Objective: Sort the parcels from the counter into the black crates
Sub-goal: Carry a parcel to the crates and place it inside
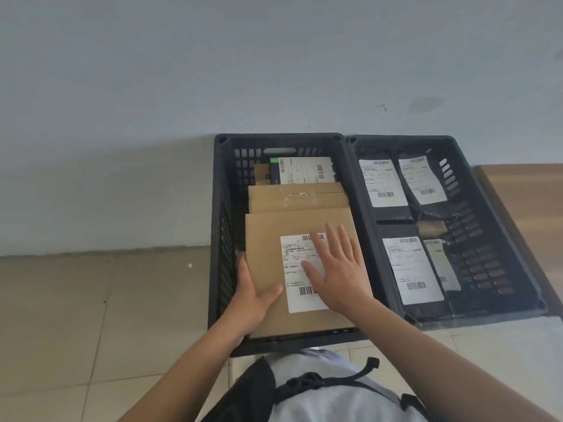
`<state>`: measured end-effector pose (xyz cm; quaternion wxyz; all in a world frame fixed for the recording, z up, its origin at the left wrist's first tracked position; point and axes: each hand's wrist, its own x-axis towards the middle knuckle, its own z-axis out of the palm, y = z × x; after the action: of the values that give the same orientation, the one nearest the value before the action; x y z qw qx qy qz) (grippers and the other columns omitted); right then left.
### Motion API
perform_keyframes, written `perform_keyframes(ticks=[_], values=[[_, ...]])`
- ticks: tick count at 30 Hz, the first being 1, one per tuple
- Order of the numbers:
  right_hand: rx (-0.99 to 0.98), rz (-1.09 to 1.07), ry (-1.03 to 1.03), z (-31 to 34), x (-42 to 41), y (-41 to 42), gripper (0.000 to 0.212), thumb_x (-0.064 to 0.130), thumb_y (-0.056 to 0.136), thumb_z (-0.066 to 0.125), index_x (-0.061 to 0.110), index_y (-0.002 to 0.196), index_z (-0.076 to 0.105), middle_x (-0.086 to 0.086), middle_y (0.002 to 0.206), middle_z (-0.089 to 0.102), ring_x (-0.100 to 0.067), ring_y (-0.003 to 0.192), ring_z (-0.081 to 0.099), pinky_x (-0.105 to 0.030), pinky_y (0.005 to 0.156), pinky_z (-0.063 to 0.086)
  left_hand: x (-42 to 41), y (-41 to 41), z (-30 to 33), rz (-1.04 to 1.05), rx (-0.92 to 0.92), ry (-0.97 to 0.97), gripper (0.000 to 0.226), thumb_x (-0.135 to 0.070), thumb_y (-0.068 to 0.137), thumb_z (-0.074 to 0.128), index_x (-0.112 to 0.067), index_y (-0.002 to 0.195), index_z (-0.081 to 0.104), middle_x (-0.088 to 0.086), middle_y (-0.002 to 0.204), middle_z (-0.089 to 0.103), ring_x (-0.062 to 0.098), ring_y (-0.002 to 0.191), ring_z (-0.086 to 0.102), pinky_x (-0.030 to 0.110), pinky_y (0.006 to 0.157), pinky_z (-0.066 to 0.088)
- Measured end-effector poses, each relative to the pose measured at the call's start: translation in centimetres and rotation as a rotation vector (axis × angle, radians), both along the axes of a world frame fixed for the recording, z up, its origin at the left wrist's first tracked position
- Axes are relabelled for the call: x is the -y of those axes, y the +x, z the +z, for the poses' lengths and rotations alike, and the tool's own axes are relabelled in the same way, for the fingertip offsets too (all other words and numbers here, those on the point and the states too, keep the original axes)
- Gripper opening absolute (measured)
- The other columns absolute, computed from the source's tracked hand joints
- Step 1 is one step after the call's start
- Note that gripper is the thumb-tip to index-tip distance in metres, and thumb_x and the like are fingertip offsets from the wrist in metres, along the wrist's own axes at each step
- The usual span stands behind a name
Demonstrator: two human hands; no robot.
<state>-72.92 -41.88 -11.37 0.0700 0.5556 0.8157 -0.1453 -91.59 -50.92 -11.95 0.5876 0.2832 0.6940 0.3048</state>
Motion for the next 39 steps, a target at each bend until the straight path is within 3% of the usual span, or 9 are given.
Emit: perform_keyframes(ticks=[6,12,15,18,23,27,31,36,39], values=[[-0.001,0.045,0.049,-2.1,-1.2,0.7,0.067,0.058,0.105,0.008,0.032,0.164,-0.006,-0.002,0.173,-0.009,-0.021,0.157,-0.020,-0.041,0.127,-0.016,-0.1,0.1,-0.7,-0.006,-0.026,-0.035,0.106,-0.040,0.096,0.067,-0.041,0.158,-0.018,-0.003,0.157,0.036,0.022,0.135,0.047,0.046,0.112,0.044],[-0.040,0.064,0.026,-1.8,-1.3,0.9,0.068,0.058,0.106,0.010,0.030,0.164,-0.009,-0.002,0.172,-0.015,-0.023,0.156,-0.025,-0.045,0.127,-0.015,-0.4,0.0,-0.6,-0.024,-0.086,-0.075,0.107,-0.045,0.090,0.073,-0.043,0.159,-0.008,-0.003,0.156,0.038,0.023,0.134,0.048,0.052,0.112,0.045],[-0.061,0.098,0.015,-1.9,-1.6,1.5,0.066,0.055,0.107,0.012,0.030,0.164,-0.008,-0.002,0.172,-0.016,-0.023,0.156,-0.025,-0.044,0.126,-0.017,-1.0,0.8,-0.3,-0.088,-0.514,0.026,0.113,-0.053,0.087,0.073,-0.037,0.161,-0.011,-0.002,0.171,0.005,0.026,0.156,0.015,0.054,0.125,0.023],[-0.080,0.156,0.027,-1.9,-1.9,2.8,0.064,0.051,0.108,0.015,0.027,0.165,-0.001,-0.002,0.173,-0.009,-0.023,0.157,-0.020,-0.043,0.125,-0.017,-2.3,2.5,0.3,-0.287,-0.844,0.117,0.099,-0.063,0.097,0.050,-0.036,0.158,-0.023,-0.006,0.169,-0.023,0.020,0.157,-0.020,0.044,0.127,-0.006],[-0.159,0.185,0.048,-2.5,-2.0,3.7,0.065,0.050,0.107,0.016,0.021,0.165,0.013,-0.006,0.173,0.006,-0.025,0.160,-0.007,-0.043,0.128,-0.010,-3.1,5.1,-1.8,-0.452,-1.082,0.031,0.081,-0.072,0.093,-0.004,-0.028,0.155,-0.032,0.001,0.165,-0.034,0.025,0.152,-0.033,0.050,0.129,-0.006],[-0.202,0.187,0.078,-3.0,-2.0,4.0,0.064,0.047,0.107,0.020,0.017,0.163,0.024,-0.009,0.171,0.018,-0.028,0.160,0.005,-0.045,0.126,-0.005,-2.9,5.1,-2.9,-0.429,-1.129,0.025,0.079,-0.074,0.090,-0.009,-0.032,0.151,-0.036,-0.001,0.166,-0.032,0.022,0.152,-0.034,0.047,0.128,-0.008],[-0.231,0.202,0.046,-2.9,-2.1,4.2,0.063,0.047,0.108,0.018,0.019,0.164,0.014,-0.008,0.173,0.007,-0.027,0.159,-0.007,-0.048,0.129,-0.004,-2.8,5.2,-3.1,-0.431,-1.155,0.023,0.082,-0.079,0.085,-0.019,-0.035,0.152,-0.035,-0.002,0.166,-0.032,0.019,0.151,-0.035,0.041,0.124,-0.015],[-0.235,0.227,0.018,-2.7,-2.3,4.4,0.064,0.047,0.108,0.020,0.020,0.165,0.010,-0.008,0.173,0.002,-0.027,0.159,-0.011,-0.047,0.127,-0.010,-3.1,5.4,-2.8,-0.461,-1.160,-0.024,0.082,-0.078,0.088,-0.012,-0.034,0.156,-0.028,-0.002,0.168,-0.028,0.022,0.154,-0.029,0.045,0.126,-0.012],[-0.215,0.237,-0.030,-1.3,-2.4,4.6,0.064,0.045,0.108,0.024,0.019,0.165,0.010,-0.008,0.174,0.001,-0.027,0.159,-0.013,-0.045,0.127,-0.013,-3.4,5.7,-1.2,-0.490,-1.141,-0.100,0.081,-0.072,0.095,0.002,-0.031,0.159,-0.024,-0.002,0.169,-0.026,0.023,0.155,-0.026,0.049,0.124,-0.016]])
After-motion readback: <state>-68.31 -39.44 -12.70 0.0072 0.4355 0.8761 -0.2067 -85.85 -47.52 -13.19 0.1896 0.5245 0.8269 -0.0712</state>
